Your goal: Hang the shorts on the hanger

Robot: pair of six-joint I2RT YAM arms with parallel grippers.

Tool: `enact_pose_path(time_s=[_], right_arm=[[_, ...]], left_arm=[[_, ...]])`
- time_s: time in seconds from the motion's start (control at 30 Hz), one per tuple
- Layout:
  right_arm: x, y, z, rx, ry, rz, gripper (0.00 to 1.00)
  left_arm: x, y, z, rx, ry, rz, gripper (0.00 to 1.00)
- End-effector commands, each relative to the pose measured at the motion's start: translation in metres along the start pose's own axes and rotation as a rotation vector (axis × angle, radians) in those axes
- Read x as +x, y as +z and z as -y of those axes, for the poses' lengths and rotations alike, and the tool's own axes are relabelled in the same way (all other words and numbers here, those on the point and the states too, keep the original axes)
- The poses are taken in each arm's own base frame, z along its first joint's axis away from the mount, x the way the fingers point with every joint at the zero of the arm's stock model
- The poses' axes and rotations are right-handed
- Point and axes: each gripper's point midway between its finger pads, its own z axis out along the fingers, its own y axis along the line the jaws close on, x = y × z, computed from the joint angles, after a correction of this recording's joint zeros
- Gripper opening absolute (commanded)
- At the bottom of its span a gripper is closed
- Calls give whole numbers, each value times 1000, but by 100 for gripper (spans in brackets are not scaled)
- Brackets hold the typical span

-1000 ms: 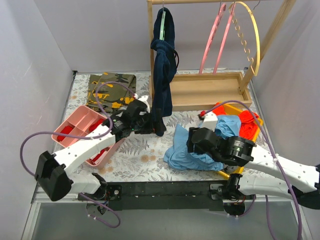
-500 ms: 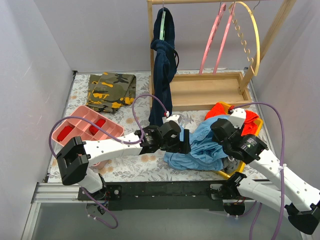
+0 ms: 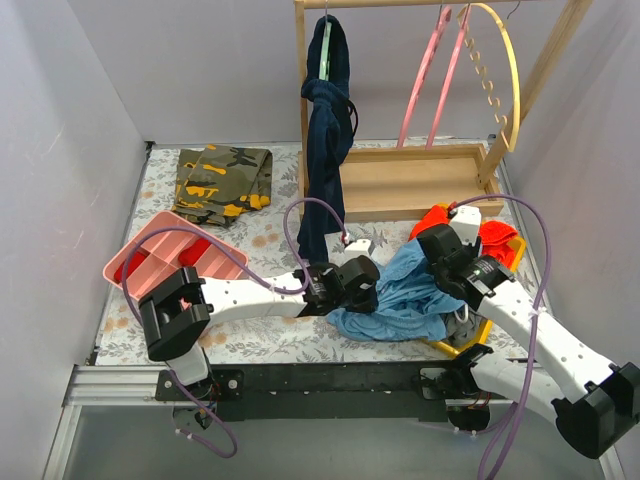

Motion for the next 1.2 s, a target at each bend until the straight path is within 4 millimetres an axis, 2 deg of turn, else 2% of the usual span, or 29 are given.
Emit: enact_pose_path(time_s=[0.0, 0.03, 0.1, 0.13, 0.17, 0.2, 0.3, 0.33, 0.37, 0.4, 0.47, 0.5, 0.53, 0.6, 0.63, 0.7, 0.73, 0.8, 0.87, 0.93, 1.03, 1.07, 1.1, 1.17], right_arm=[[-7, 14, -3, 18, -28, 4, 53], [-8, 16, -3, 23, -31, 2, 50], [-21, 14, -5, 14, -21, 23, 36], [-28, 13, -5, 11, -21, 35, 23], [-43, 7, -7, 0, -1, 60, 5], [-48, 5, -8, -5, 3, 65, 1], [-77, -14, -16, -70, 46, 96, 1], [-83, -20, -17, -88, 51, 103, 1], [-90, -26, -19, -112, 65, 114, 1], [-108, -41, -23, -168, 97, 145, 1], [-123, -57, -26, -226, 120, 165, 1], [-138, -74, -31, -290, 146, 189, 1], [-148, -85, -33, -331, 159, 204, 1], [-157, -106, -45, -443, 174, 197, 1], [-174, -125, -47, -503, 204, 227, 1], [-182, -147, -59, -619, 222, 216, 1], [-190, -160, -61, -664, 236, 231, 1], [-196, -174, -70, -740, 250, 229, 1], [-200, -178, -74, -765, 258, 234, 1], [-199, -169, -78, -743, 234, 220, 1], [-185, -143, -76, -649, 210, 193, 1], [-179, -136, -73, -625, 208, 189, 1], [-164, -123, -69, -582, 202, 169, 1], [-153, -116, -64, -556, 203, 163, 1]], left_arm=[[-41, -29, 0, -27, 9, 161, 0], [-44, -32, -4, -45, 19, 171, 0], [-57, -46, -11, -73, 38, 213, 0], [-71, -61, -16, -89, 46, 256, 0], [-78, -68, -23, -109, 76, 280, 0], [-94, -88, -26, -99, 66, 321, 0], [-123, -120, -41, -106, 88, 372, 0], [-134, -141, -40, -86, 91, 412, 0], [-142, -152, -42, -86, 96, 437, 0], [-154, -166, -47, -98, 109, 458, 0], [-168, -190, -49, -97, 108, 497, 0], [-171, -199, -54, -122, 141, 498, 0], [-185, -218, -49, -113, 135, 544, 0], [-194, -235, -52, -136, 154, 565, 0], [-208, -254, -45, -121, 172, 604, 0], [-219, -268, -47, -137, 177, 624, 0], [-227, -279, -42, -123, 186, 645, 0], [-236, -282, -46, -139, 182, 650, 0], [-240, -280, -44, -127, 178, 640, 0], [-241, -271, -46, -125, 169, 618, 0], [-230, -254, -34, -31, 166, 564, 0], [-226, -250, -32, -17, 165, 548, 0], [-218, -241, -31, 9, 169, 519, 0], [-209, -242, -21, 86, 183, 501, 0]])
